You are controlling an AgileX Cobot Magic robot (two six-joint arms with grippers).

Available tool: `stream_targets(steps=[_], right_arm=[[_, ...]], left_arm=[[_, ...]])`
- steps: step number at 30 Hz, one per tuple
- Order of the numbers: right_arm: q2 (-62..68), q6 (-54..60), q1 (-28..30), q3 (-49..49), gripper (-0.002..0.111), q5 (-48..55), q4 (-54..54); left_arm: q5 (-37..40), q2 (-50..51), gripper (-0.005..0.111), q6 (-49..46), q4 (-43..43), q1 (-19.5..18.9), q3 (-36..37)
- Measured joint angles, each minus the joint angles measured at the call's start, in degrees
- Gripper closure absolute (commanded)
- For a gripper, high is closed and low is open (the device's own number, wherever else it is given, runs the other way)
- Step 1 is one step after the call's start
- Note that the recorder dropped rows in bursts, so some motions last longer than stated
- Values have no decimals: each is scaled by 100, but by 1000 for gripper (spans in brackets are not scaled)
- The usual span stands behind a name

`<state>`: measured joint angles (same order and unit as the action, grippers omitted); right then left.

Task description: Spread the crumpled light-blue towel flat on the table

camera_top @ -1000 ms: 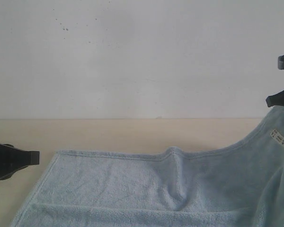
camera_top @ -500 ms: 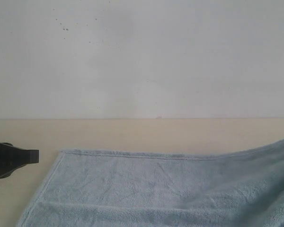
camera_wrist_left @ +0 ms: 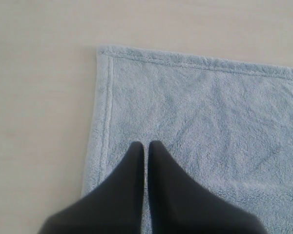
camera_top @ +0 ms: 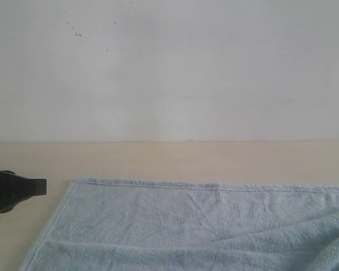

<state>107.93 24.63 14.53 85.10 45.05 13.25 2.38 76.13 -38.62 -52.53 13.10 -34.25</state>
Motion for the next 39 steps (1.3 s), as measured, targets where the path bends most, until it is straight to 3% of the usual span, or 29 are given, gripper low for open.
stream_targets(steps=[7,16,28,39], right_arm=[[-526,-239,606,-1517,102,-71,-463],[-815,-264,666,-3258,102,-994,-519],[-671,-264,645,-3369,102,-1753,-487],[-213,-251,148,-3369,102,-2117,-462]], left_arm=[[-22,0,103,0,0,0,0],[-47,0,103,0,0,0,0],[-47,0,103,0,0,0,0],[-47,0,103,0,0,0,0]])
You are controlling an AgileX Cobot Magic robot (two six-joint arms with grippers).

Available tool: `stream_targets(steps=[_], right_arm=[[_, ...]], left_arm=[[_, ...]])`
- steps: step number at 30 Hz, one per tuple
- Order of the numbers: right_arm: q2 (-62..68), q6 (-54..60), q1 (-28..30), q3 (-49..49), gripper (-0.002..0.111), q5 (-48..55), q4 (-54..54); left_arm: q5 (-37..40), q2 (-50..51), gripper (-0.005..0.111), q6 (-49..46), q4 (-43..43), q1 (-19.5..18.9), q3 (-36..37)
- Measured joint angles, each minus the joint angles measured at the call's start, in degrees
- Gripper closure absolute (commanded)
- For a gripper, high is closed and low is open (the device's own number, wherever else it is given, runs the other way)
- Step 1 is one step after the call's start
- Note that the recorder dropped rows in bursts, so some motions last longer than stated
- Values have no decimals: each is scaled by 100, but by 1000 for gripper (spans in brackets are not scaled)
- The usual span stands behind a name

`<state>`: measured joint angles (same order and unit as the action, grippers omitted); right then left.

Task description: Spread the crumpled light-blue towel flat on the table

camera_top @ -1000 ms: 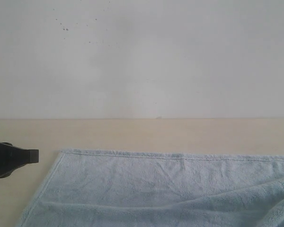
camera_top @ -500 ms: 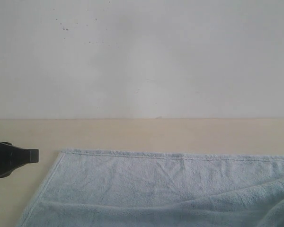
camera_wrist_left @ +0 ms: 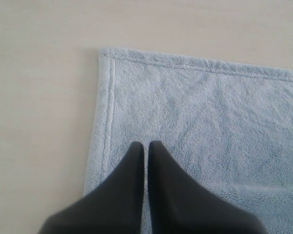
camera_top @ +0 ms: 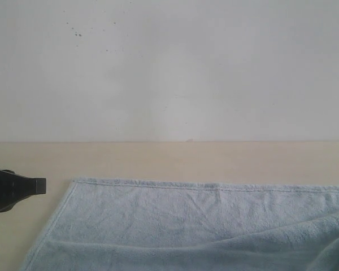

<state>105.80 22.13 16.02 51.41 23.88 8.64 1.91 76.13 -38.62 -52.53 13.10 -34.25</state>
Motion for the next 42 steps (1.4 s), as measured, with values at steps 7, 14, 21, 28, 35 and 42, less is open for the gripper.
stream_targets(steps=[7,14,21,28,35,42], right_arm=[[147,-170,3,0,101,-116,-33],[78,-2746,612,-419,101,-347,-2254],[-599,-4624,1537,-1348,101,-482,-2906],[-1224,-4678,1552,-1592,101,33,-2918],[-2233,-4619,1556,-1597,101,69,-2818],[-2486,-3482,824,-1572,101,-207,-1929]], left_arm=[[0,0,103,0,0,0,0],[-65,0,103,12,0,0,0],[-224,0,103,12,0,0,0],[-191,0,103,12,-14,0,-66],[-20,0,103,12,-14,0,-66],[706,0,103,-148,-4,0,-66]])
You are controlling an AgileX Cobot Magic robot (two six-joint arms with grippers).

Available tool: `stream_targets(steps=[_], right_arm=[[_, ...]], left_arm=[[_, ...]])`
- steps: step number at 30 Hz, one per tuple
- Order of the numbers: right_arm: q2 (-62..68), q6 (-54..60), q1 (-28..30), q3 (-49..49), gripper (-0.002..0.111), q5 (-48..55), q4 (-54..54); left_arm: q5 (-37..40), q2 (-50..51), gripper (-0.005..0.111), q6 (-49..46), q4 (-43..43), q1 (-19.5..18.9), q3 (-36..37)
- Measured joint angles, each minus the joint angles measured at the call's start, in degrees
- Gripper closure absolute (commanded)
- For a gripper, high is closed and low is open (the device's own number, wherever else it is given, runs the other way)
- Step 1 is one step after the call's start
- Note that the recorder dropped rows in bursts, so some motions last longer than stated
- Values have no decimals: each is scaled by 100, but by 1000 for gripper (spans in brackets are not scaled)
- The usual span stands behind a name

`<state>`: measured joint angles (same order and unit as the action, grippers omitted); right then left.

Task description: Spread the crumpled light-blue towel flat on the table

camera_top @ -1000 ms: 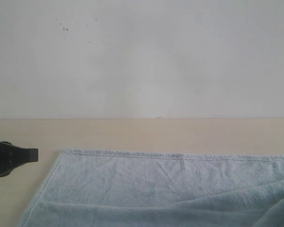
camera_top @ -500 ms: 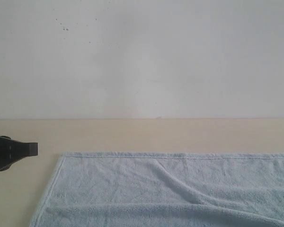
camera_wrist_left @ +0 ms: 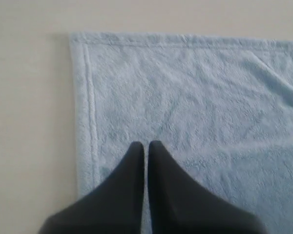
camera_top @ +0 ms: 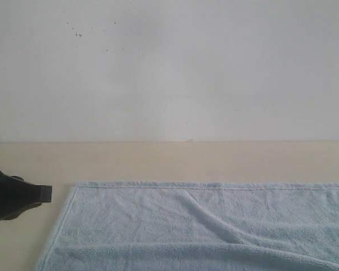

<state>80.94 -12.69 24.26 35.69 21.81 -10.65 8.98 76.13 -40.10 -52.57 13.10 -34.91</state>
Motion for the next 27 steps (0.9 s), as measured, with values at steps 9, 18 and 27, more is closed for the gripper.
stream_targets(steps=[9,18,27], right_arm=[[0,1123,-2609,272,101,-641,464],[-8,1212,-3637,912,101,-652,718],[-8,1269,-3682,989,101,-481,789]], left_arm=[[1609,404,103,-81,215,0,149],[1730,720,103,-81,375,0,529],[1921,720,103,-81,375,0,554]])
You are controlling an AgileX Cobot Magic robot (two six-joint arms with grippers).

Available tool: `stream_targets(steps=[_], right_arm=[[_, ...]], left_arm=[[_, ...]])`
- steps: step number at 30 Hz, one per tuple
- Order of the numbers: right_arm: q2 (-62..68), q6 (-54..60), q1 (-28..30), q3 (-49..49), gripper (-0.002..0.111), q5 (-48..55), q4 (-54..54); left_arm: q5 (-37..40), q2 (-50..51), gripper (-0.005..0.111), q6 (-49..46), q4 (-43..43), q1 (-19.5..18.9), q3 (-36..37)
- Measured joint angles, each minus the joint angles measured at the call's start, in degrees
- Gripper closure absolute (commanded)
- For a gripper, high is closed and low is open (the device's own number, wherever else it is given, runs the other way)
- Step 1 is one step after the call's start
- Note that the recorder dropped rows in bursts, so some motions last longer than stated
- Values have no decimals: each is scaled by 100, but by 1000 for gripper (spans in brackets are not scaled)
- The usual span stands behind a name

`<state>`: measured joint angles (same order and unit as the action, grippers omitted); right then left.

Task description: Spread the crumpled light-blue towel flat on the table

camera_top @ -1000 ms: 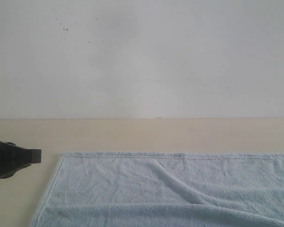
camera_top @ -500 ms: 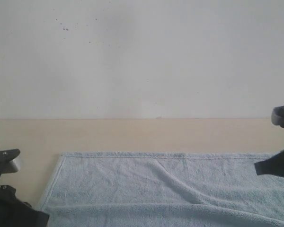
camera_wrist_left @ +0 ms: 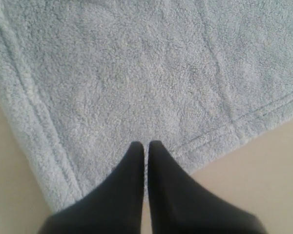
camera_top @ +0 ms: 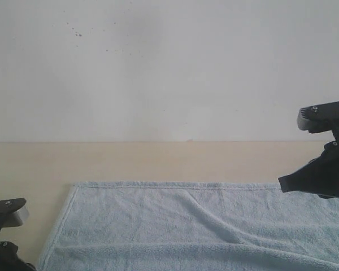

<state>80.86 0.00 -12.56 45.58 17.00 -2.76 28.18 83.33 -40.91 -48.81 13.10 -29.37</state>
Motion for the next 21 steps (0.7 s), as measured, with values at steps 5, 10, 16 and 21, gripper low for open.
stream_targets(steps=[5,10,16,21], right_arm=[[0,42,0,0,101,12,0],[0,42,0,0,101,12,0],[0,42,0,0,101,12,42],[0,42,0,0,101,12,42]], left_arm=[[-106,0,103,0,0,0,219],[-362,0,103,0,11,0,333],[-644,0,103,0,21,0,346],[-912,350,103,0,21,0,346]])
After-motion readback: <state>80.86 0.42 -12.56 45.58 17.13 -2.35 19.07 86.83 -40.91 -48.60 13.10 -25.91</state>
